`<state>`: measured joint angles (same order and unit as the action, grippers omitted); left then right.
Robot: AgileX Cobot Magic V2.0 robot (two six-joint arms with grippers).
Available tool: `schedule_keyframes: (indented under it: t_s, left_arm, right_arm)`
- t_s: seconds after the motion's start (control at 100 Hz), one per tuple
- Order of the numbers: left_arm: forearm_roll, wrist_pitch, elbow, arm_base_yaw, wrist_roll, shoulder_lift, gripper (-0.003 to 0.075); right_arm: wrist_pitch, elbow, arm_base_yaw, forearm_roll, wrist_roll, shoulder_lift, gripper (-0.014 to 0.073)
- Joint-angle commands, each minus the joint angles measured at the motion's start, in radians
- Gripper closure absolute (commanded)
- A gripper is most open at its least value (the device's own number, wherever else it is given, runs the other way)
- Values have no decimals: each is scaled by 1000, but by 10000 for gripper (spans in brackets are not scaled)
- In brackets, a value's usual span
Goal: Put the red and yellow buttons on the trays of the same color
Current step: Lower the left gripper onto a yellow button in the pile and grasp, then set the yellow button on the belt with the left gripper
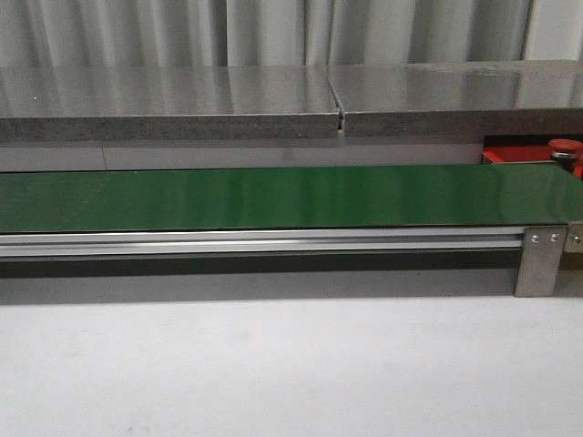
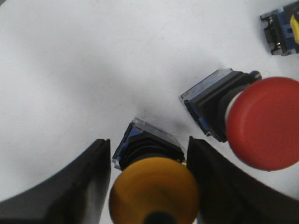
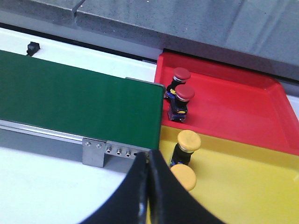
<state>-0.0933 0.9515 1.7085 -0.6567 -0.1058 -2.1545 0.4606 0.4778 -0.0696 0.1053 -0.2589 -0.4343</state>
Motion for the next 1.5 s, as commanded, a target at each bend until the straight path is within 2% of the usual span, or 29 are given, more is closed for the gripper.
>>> schedule_keyframes:
  t_s: [0.0,0.07,0.25,0.51,0.82,1.09,1.28,1.38,1.49]
  left_arm:
    - [-20,-25,35,6,13,58,487]
    - [-20,-14,35,6,24,58,512]
    - [-29,34,35,6,41,87,512]
    - [-27,89,35,35,73,234,513]
    - [-31,107,-50,185,93,400,513]
    - [-31,101,-62,305,95,367,513]
    - [-27,62,-62,348,95,334,510]
    - [-29,65,-62,352,95,324,465]
    - [-31,59,-62,352,95,324,309]
  right_arm:
    - [-66,29,-1,4,-11,-5,660]
    - [-66,29,-1,4,-11,-5,660]
    - [-66,29,-1,4,-11,-5,660]
    - [-66,29,-1,4,-11,-5,660]
    - [-66,29,-1,4,-11,-5,660]
    - [-66,29,-1,4,-11,-5,660]
    - [-66,29,-1,4,-11,-5,660]
    - [-66,29,-1,4,-11,-5,660]
    - [-66,29,-1,4,-11,-5,660]
